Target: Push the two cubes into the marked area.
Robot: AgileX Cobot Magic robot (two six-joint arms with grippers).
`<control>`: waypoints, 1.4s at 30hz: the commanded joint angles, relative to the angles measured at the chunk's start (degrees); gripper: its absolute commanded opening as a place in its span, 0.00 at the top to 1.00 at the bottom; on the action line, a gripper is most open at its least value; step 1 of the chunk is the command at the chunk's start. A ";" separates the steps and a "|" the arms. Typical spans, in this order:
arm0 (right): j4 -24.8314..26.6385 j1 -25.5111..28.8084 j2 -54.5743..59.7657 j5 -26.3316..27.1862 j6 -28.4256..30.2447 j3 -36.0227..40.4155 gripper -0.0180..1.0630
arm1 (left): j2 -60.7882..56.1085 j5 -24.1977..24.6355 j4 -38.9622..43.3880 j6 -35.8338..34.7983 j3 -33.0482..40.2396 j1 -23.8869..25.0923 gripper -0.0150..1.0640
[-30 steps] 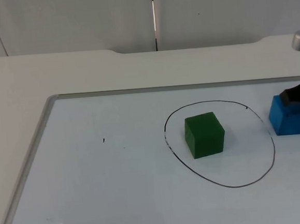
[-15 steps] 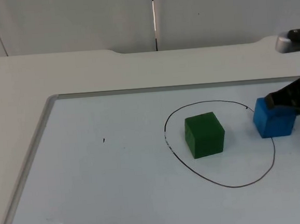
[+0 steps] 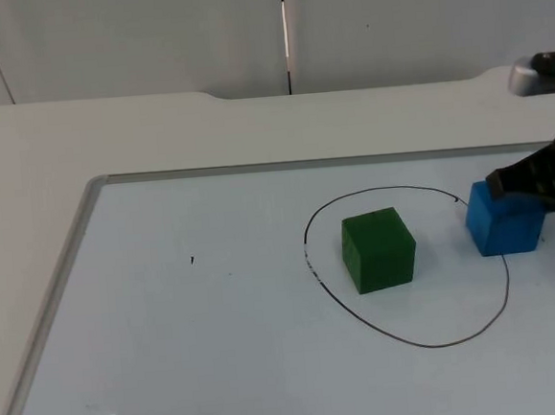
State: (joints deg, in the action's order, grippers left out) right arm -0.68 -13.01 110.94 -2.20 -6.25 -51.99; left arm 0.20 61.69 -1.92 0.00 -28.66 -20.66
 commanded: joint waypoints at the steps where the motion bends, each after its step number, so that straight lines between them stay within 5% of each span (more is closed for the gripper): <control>1: -0.18 -0.41 0.05 0.65 -0.86 0.17 0.98 | -0.20 -0.04 -0.02 -0.37 0.36 0.10 0.99; 42: -0.26 -10.18 0.05 2.94 -3.58 0.17 0.98 | -0.20 -0.04 -0.02 -0.37 0.36 0.10 0.99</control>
State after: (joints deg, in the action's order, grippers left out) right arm -0.68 -22.85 110.94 -0.33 -9.65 -51.99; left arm 0.20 61.69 -1.92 0.00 -28.66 -20.66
